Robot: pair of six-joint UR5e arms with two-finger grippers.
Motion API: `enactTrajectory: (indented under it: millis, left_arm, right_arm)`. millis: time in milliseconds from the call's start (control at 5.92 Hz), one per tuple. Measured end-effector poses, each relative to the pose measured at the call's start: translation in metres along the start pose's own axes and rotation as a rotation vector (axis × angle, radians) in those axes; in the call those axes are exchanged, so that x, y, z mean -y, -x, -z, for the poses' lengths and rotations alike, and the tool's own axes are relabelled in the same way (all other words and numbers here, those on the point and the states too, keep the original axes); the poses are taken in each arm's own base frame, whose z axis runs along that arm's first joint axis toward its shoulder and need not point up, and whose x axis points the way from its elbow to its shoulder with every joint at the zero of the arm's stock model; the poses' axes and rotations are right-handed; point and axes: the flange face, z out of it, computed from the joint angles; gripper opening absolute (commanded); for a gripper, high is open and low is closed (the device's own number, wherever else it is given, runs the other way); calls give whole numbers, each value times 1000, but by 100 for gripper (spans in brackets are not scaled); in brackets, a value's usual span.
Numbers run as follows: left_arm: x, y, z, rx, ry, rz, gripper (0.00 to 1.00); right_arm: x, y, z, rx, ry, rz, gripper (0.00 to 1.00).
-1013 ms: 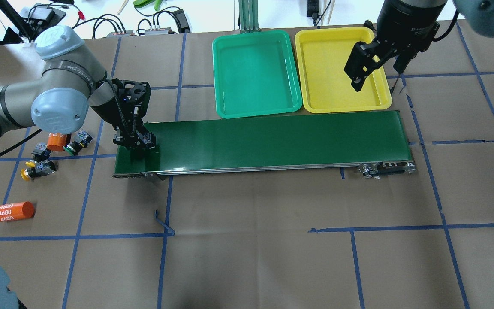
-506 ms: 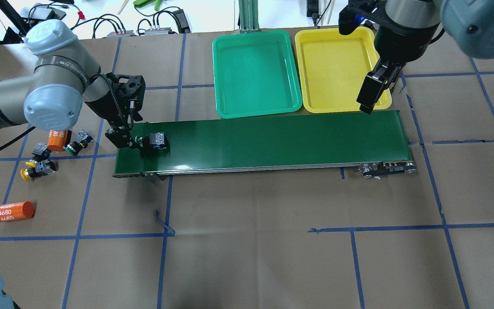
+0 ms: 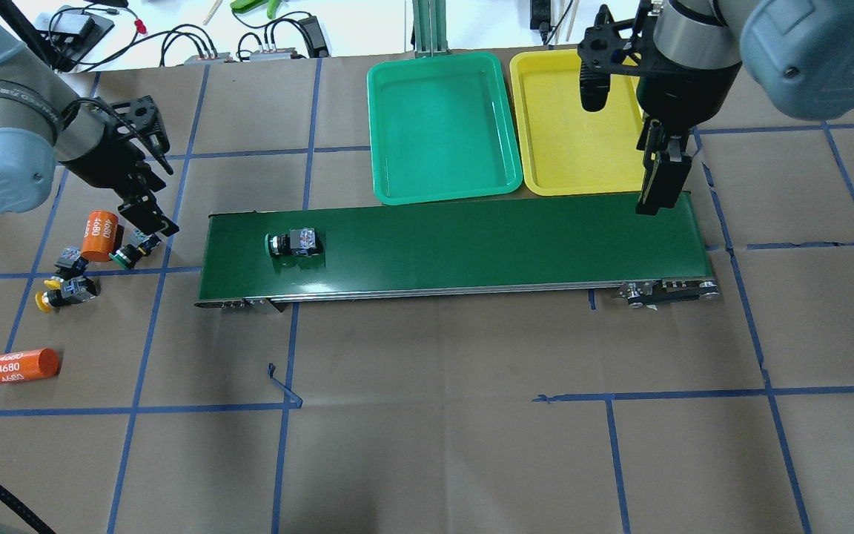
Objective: Sort buttons by color to trays
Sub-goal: 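Move right gripper to the green button while left gripper returns to parts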
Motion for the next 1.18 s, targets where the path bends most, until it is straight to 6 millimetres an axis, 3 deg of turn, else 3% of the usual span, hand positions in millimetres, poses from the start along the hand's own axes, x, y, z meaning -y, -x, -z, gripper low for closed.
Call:
enactTrajectory:
  millis: [169,338,844,1013,1182]
  left_arm:
    - [-16,22,-2,64,18,128,99]
    - [-28,35,-22,68,38,232,99]
    - [-55,50,-83,18,137,342,98]
    - [-61,54,-99,11,158,348,88]
    - [-65,58,-111,11,164,350,56]
  right_arm:
    - [1,-2,-2,-12,-6,61,100]
    - [4,-3,-3,-22,-28,80,100]
    - [12,-1,-38,-12,-91,100,100]
    - [12,0,-48,-10,-90,107,100]
    - [16,-1,-52,-15,-90,115,100]
